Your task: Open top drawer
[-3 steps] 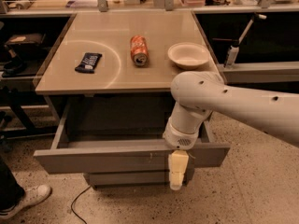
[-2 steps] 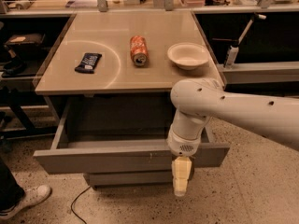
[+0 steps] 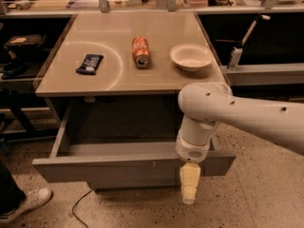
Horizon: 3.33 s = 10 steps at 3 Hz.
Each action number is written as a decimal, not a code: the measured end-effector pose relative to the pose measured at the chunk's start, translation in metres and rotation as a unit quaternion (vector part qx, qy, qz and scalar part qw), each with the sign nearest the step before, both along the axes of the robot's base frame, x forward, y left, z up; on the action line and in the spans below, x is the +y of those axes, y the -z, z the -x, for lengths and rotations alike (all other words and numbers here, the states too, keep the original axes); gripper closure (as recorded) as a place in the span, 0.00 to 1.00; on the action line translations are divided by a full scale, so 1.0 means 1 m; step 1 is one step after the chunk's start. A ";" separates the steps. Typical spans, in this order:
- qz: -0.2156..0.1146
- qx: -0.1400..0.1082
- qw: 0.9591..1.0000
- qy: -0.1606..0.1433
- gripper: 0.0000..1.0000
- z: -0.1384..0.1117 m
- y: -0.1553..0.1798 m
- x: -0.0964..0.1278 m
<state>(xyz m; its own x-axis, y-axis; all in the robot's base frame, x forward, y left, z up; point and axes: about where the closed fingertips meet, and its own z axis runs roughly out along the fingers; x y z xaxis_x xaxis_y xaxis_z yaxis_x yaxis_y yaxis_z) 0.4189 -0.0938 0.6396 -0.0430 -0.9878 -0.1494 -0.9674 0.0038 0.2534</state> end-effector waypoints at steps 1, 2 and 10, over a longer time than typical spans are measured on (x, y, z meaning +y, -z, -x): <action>0.014 0.009 1.000 0.022 0.00 0.027 -0.002 -0.024; 0.014 0.009 1.000 0.022 0.00 0.027 -0.004 -0.024; 0.050 0.051 0.994 0.087 0.00 0.109 -0.020 -0.078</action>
Offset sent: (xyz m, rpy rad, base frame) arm -0.1569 -0.1158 0.0202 -0.1548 0.1150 -0.1953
